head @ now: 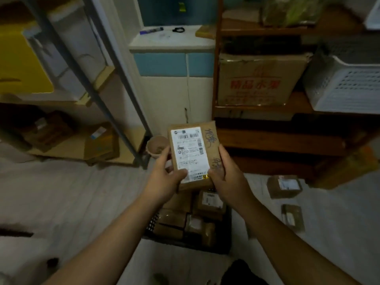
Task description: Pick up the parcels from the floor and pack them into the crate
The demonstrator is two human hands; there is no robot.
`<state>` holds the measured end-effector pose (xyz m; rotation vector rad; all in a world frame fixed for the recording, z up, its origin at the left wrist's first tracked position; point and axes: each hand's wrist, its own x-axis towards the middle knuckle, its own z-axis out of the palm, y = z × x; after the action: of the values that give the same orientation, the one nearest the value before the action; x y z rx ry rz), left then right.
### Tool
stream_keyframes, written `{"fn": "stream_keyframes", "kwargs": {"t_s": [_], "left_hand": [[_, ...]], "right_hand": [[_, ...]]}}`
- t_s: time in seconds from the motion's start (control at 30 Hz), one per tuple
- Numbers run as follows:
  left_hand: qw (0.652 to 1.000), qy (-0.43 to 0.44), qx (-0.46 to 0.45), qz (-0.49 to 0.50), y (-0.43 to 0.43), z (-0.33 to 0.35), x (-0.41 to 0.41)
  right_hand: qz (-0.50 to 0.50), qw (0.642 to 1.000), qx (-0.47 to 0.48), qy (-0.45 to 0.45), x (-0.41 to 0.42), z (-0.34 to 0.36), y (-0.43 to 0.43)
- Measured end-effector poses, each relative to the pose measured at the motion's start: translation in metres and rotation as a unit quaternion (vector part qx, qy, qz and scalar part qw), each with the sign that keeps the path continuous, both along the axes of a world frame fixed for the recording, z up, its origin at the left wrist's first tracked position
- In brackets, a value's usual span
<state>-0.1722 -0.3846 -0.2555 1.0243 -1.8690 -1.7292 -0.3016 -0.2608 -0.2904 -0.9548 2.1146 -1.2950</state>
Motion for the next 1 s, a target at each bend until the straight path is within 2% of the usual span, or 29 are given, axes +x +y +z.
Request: {"fn": "stream_keyframes", "kwargs": {"t_s": [0.13,0.27,0.47,0.73,0.87,1.0], "left_hand": [[0.988,-0.058,-0.026,-0.141,-0.038,-0.034,0.017],[0.975,-0.116,-0.004,-0.192,-0.056,-0.094,0.02],[0.962,-0.181,0.044,-0.201,-0.042,-0.224,0.02],[0.939,-0.244,0.168,-0.173,-0.011,-0.444,0.004],[0.933,-0.26,0.168,-0.181,0.002,-0.527,-0.005],[0.924,-0.283,0.174,-0.187,0.008,-0.579,-0.017]], "right_hand": [[0.012,0.995,0.096,0.035,0.045,-0.04,-0.012],[0.014,0.983,0.18,0.018,0.067,-0.095,-0.011],[0.037,0.967,0.248,-0.036,0.065,-0.204,0.001],[0.09,0.935,0.335,-0.076,0.038,-0.406,0.021],[0.097,0.937,0.325,-0.079,0.03,-0.48,0.029],[0.09,0.929,0.349,-0.088,0.023,-0.528,0.031]]}}
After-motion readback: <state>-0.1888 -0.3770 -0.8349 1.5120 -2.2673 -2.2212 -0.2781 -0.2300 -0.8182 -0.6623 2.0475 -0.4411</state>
